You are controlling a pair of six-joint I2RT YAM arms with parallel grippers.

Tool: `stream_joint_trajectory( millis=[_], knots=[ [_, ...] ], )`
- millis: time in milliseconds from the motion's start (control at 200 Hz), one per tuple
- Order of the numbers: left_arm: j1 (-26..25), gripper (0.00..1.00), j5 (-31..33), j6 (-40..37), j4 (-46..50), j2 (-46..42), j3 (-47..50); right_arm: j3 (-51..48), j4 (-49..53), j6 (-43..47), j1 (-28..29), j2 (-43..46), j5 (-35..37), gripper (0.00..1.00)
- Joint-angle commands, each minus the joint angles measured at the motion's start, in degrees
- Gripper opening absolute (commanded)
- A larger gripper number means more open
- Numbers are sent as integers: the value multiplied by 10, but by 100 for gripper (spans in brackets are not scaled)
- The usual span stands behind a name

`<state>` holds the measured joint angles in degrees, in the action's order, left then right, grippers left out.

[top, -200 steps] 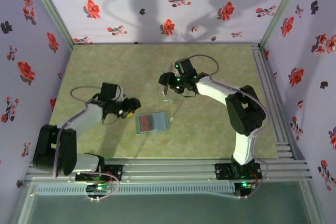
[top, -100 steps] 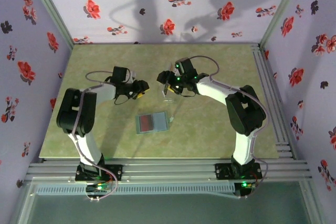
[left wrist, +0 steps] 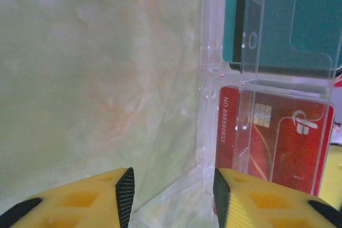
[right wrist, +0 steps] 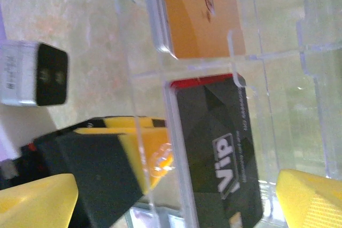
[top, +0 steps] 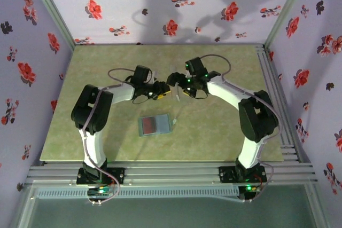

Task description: Put the credit cards into the card holder

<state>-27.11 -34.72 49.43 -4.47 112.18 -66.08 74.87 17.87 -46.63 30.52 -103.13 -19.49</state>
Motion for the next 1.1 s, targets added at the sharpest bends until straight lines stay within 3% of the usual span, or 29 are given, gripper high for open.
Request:
stream_joint_trajectory(
  millis=[0,180,405,615,1095],
  knots=[
    [-2,46,-16,19,-16,15,-9,-1,45,51,-17,21,0,94],
    [-2,46,-11,18,-19,13,3,47,116,114,-20,-2,-22,92],
    [-4,46,-12,35,-43,23,14,36,60,96,-16,-26,-94,91],
    [-5,45,-16,46,-58,31,22,39,41,96,-2,-36,-97,89],
    [-8,44,-40,83,-112,56,28,19,10,101,1,-4,-115,64]
  ],
)
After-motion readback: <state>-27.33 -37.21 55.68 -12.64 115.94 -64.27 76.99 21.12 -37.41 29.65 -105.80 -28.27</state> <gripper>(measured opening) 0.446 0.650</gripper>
